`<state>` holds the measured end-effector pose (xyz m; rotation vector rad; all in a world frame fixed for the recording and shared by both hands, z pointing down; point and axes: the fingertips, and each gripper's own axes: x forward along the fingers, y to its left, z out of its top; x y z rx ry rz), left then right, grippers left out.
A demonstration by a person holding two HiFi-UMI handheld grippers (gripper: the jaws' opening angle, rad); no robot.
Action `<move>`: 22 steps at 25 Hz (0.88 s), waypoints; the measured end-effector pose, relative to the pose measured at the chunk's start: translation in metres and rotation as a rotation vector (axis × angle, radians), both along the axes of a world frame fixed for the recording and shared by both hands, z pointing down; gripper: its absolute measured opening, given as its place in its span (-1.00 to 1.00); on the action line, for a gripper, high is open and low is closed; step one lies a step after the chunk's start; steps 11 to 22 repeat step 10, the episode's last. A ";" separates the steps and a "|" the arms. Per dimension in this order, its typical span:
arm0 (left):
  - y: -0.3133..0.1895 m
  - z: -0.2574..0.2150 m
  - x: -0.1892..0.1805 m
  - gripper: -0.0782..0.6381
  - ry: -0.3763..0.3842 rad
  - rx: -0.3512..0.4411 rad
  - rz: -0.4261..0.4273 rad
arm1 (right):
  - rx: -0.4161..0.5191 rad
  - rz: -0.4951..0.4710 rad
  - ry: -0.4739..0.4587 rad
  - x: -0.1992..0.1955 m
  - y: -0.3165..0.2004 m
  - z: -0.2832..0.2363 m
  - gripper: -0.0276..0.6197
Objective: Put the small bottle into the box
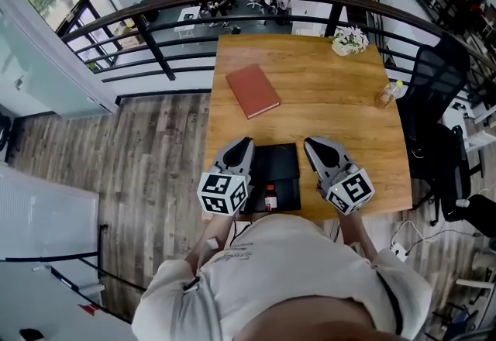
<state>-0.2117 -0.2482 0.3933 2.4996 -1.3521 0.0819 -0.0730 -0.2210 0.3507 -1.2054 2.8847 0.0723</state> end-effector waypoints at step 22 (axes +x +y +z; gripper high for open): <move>-0.002 0.032 -0.022 -0.67 0.014 -0.053 0.037 | -0.041 0.051 0.023 -0.018 0.008 0.028 -0.93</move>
